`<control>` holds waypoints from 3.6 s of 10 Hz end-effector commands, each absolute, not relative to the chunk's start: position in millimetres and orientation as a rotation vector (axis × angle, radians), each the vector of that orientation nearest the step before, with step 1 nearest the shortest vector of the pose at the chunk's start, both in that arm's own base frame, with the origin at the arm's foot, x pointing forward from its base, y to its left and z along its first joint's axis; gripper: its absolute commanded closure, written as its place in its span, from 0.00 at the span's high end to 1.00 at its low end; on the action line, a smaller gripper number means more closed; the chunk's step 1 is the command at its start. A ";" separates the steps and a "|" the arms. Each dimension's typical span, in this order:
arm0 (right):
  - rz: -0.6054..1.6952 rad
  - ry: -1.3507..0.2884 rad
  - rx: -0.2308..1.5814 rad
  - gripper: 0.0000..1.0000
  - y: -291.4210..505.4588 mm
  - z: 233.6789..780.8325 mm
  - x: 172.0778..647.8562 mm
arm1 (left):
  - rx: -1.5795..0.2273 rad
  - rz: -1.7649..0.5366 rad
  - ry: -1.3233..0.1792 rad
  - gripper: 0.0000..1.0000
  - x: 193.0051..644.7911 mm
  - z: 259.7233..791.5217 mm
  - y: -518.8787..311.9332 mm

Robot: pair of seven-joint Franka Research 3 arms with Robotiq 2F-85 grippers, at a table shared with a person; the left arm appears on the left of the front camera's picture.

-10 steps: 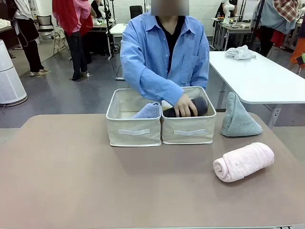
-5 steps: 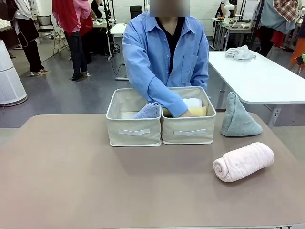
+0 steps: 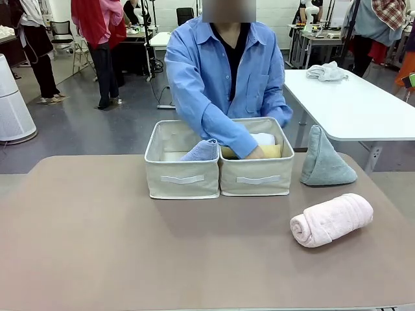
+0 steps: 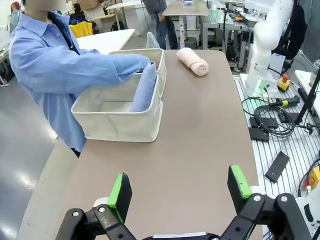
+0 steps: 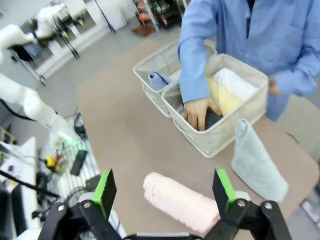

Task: Sort the towels based on their folding style.
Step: Pick up another triangle-folded towel from the table and place it in the left Fabric basket.

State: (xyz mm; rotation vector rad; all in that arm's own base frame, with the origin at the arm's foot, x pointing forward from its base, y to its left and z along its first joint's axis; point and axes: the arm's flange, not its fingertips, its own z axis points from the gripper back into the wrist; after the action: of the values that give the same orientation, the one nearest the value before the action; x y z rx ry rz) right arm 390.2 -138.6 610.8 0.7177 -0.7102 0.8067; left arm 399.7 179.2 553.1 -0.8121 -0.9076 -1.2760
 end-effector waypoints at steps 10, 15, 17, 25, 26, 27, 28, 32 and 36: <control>1.204 -0.467 0.300 1.00 12.6 546.5 432.6 | -0.815 -1.281 -0.914 1.00 399.3 553.3 179.1; 1.185 -0.432 0.248 1.00 21.6 538.2 443.4 | -0.815 -1.281 -0.914 1.00 399.3 553.3 179.1; 1.353 -0.353 -0.121 1.00 45.9 521.7 446.4 | -0.815 -1.281 -0.914 1.00 399.3 553.3 179.1; 1.538 -0.130 -0.076 1.00 40.0 515.7 558.1 | -0.815 -1.281 -0.914 1.00 399.3 553.3 179.1; 1.545 -0.111 -0.044 1.00 42.8 518.0 567.2 | -0.815 -1.281 -0.914 1.00 399.3 553.3 179.1; 1.554 -0.092 -0.024 1.00 45.2 517.2 577.1 | -0.815 -1.281 -0.914 1.00 399.3 553.3 179.1; 1.549 -0.084 0.001 1.00 47.0 512.1 583.2 | -0.815 -1.281 -0.914 1.00 399.3 553.3 179.1; 1.543 -0.085 -0.020 1.00 50.7 508.4 575.1 | -0.815 -1.281 -0.914 1.00 399.3 553.3 179.1; 1.567 -0.141 0.028 1.00 56.9 487.3 584.2 | -0.815 -1.281 -0.914 1.00 399.3 553.3 179.1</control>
State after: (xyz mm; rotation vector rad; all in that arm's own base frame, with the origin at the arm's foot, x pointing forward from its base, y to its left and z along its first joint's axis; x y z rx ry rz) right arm 579.4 58.5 497.8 0.0076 -0.0960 1.5452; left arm 400.1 179.1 552.3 -0.8145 -0.9070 -1.2753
